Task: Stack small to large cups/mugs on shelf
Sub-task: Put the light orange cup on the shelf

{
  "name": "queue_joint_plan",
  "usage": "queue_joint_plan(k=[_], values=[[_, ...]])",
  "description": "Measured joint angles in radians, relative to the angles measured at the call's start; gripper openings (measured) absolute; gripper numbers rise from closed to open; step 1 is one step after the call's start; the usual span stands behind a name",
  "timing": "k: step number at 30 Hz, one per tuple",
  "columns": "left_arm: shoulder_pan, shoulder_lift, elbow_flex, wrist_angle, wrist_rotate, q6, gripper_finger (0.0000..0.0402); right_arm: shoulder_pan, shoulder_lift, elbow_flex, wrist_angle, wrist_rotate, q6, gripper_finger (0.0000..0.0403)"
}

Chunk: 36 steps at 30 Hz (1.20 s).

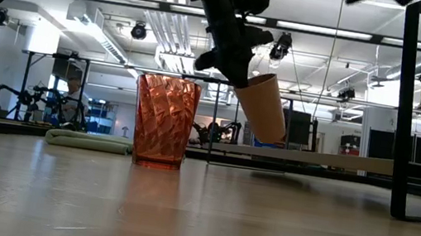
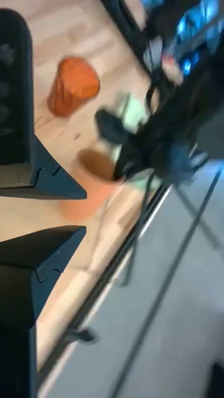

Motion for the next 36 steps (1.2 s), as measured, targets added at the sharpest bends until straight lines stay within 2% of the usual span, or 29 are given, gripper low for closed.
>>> queue_joint_plan(k=[2,6,12,15,21,27,31,36], values=[[0.007,0.0,0.008,-0.004,0.002,-0.001,0.0,-0.043,0.001,-0.039,-0.009,-0.033,0.028,0.0073],[0.01,-0.006,0.028,0.0,0.005,0.002,0.0,-0.138,0.001,-0.156,0.049,-0.185,0.033,0.0073],[0.016,-0.006,0.03,-0.004,0.079,0.004,0.0,-0.242,-0.001,-0.366,0.402,-0.393,0.005,0.0073],[0.018,-0.006,0.03,-0.02,0.091,0.002,0.0,-0.294,-0.001,-0.454,0.515,-0.454,0.026,0.0073],[0.022,-0.006,0.03,-0.049,0.092,0.002,0.0,-0.358,0.002,-0.61,0.581,-0.488,0.135,0.0073],[0.032,-0.006,0.03,-0.045,0.094,0.002,0.0,-0.362,0.005,-0.773,0.888,-0.567,0.206,0.0073],[0.036,-0.006,0.029,-0.044,0.093,0.002,0.0,-0.362,0.009,-0.849,1.009,-0.565,0.25,0.0073],[0.036,-0.006,0.018,0.014,0.1,0.001,0.0,-0.362,0.008,-0.887,1.035,-0.518,0.257,0.0073]])
